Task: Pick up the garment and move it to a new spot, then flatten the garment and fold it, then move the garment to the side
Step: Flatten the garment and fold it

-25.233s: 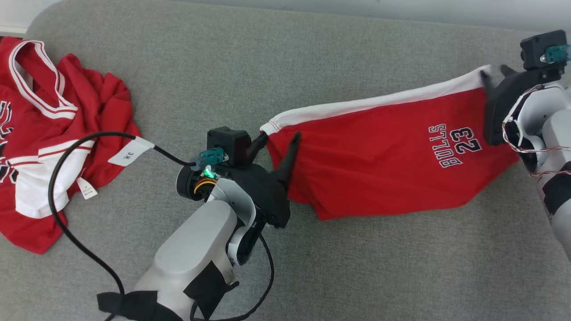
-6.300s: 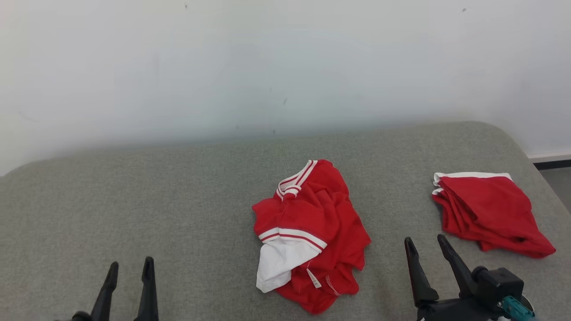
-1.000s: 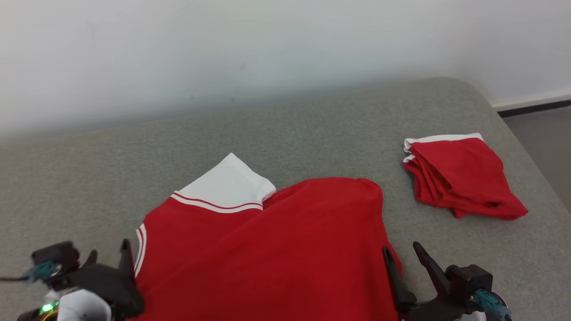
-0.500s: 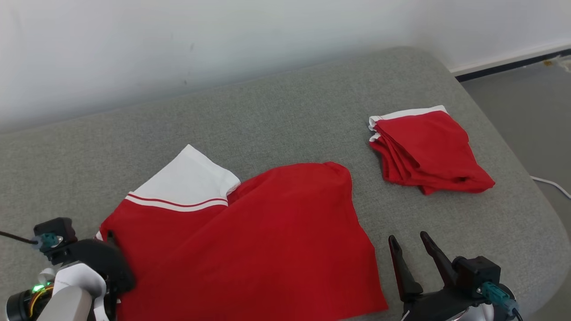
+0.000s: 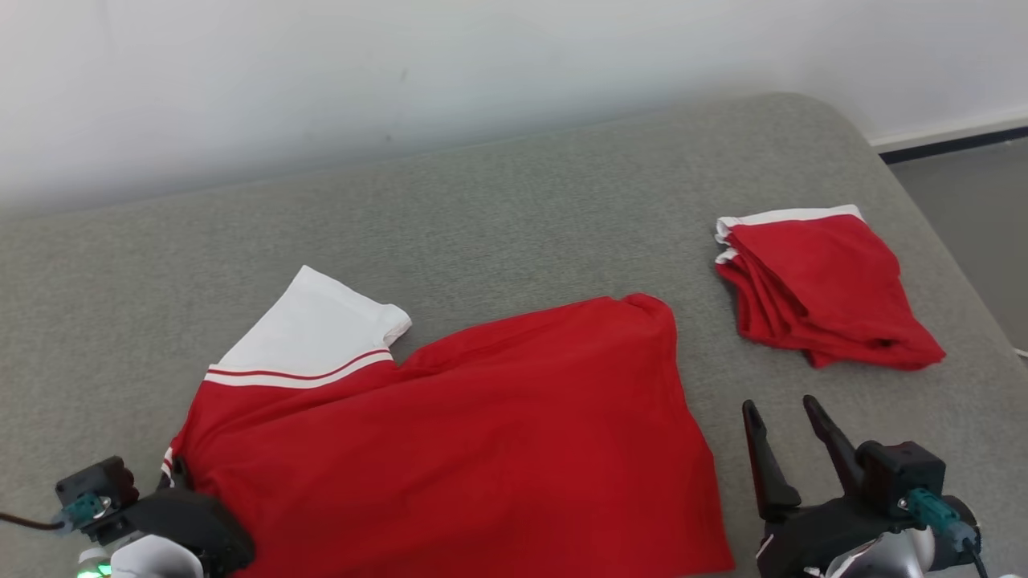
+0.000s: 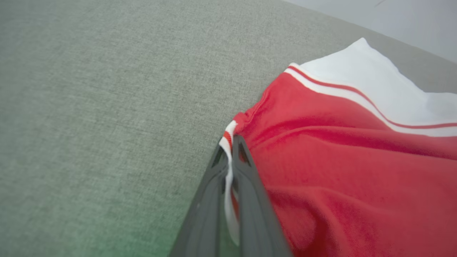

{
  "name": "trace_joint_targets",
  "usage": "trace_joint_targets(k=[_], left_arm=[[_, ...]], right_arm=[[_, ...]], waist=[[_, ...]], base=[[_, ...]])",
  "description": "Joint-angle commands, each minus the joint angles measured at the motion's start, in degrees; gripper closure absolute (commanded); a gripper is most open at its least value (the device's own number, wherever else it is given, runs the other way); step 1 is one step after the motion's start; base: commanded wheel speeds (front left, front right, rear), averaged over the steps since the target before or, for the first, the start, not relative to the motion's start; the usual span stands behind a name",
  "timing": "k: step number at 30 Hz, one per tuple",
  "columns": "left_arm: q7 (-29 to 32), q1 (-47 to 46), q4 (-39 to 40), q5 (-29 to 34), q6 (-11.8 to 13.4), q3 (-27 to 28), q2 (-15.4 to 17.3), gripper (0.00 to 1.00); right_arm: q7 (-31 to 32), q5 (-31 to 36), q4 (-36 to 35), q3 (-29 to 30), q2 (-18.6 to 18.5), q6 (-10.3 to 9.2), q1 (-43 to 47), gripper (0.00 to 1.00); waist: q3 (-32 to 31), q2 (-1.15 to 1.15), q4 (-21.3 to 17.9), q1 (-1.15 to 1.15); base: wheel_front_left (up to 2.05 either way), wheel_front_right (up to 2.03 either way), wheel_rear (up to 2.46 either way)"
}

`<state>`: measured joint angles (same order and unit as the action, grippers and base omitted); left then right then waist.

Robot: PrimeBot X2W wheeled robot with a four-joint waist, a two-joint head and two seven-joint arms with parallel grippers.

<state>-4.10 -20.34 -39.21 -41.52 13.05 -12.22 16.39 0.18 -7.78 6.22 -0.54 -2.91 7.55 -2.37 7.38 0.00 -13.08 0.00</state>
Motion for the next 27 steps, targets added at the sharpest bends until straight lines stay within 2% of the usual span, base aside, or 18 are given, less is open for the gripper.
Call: trace_joint_targets(k=[1, 6, 7, 8, 9, 11, 12, 14, 15, 16, 17, 23, 27], left_arm=[[-0.77, 1.75, 0.24, -0.55, -0.33, 0.36, -0.31, 1.0], [-2.62, 3.08, 0.27, -0.92, -1.3, 0.47, -0.41, 1.0], [-2.97, 3.13, -0.01, -0.92, -1.56, 0.52, -0.36, 0.91], [-2.97, 3.13, -0.01, -0.92, -1.56, 0.52, -0.36, 0.91], [-2.88, 3.11, -0.35, -1.1, -2.01, 0.37, -0.48, 0.69], [-3.39, 2.87, -0.94, -1.39, -2.96, 0.1, -0.81, 0.73], [-3.61, 2.78, -1.4, -1.37, -3.37, -0.08, -0.93, 1.0], [-4.05, 2.57, -2.53, -1.63, -4.26, -0.26, -1.26, 1.0], [-4.37, 2.35, -2.98, -1.58, -4.58, -0.37, -1.37, 0.87], [-4.73, 2.09, -3.56, -1.51, -4.97, -0.57, -1.59, 0.17], [-5.38, 1.81, -4.01, -1.61, -5.38, -0.54, -1.76, 0.0], [-8.34, 2.09, -6.14, -1.65, -7.56, -0.67, -2.77, 0.0], [-9.4, 3.43, -5.39, -1.5, -7.99, -0.18, -1.84, 0.0]], right_arm=[[1.18, 0.78, -0.83, 1.03, 0.01, -0.14, -0.96, 0.0], [7.86, 2.16, -0.08, 3.75, 0.02, -0.14, -4.35, 0.0], [9.36, 2.52, 0.21, 3.97, 0.03, -0.14, -5.62, 0.0], [9.36, 2.52, 0.21, 3.97, 0.03, -0.14, -5.62, 0.0], [10.93, 2.78, 0.74, 4.67, -0.02, -0.14, -6.83, 0.0], [13.96, 2.96, 1.94, 5.49, -0.01, -0.14, -9.07, 0.0], [15.15, 2.9, 2.64, 5.76, 0.02, -0.14, -10.21, 0.0], [17.5, 2.83, 3.89, 6.39, 0.0, -0.14, -12.62, 0.0], [18.21, 2.91, 4.4, 6.41, 0.01, -0.14, -13.79, 0.0], [18.7, 3.09, 4.84, 6.58, -0.01, -0.14, -15.02, 0.0], [18.98, 3.04, 5.23, 6.46, 0.01, -0.14, -15.95, 0.0], [18.83, 1.75, 6.85, 5.13, -0.01, -0.14, -18.69, 0.0], [18.42, 1.4, 6.84, 4.89, 0.01, -0.14, -16.96, 0.0]], waist=[[-0.16, 0.0, 2.31, 0.0], [0.05, 0.0, 4.42, 0.0], [0.15, 0.0, 4.73, 0.0], [0.15, 0.0, 4.73, 0.0], [0.27, 0.0, 5.11, 0.0], [0.43, 0.0, 5.86, 0.0], [0.47, 0.0, 6.17, 0.0], [0.63, 0.0, 6.83, 0.0], [0.68, 0.0, 7.11, 0.0], [0.68, 0.0, 7.44, 0.0], [0.66, 0.0, 7.68, 0.0], [-0.8, 0.0, 9.05, 0.0], [-2.57, 0.0, 9.38, 0.0]], base=[[0.0, 0.0, 0.0], [0.0, 0.0, 0.0], [0.0, 0.0, 0.0], [0.0, 0.0, 0.0], [0.0, 0.0, 0.0], [0.0, 0.0, 0.0], [0.0, 0.0, 0.0], [0.0, 0.0, 0.0], [0.0, 0.0, 0.0], [0.0, 0.0, 0.0], [0.0, 0.0, 0.0], [0.0, 0.0, 0.0], [0.0, 0.0, 0.0]])
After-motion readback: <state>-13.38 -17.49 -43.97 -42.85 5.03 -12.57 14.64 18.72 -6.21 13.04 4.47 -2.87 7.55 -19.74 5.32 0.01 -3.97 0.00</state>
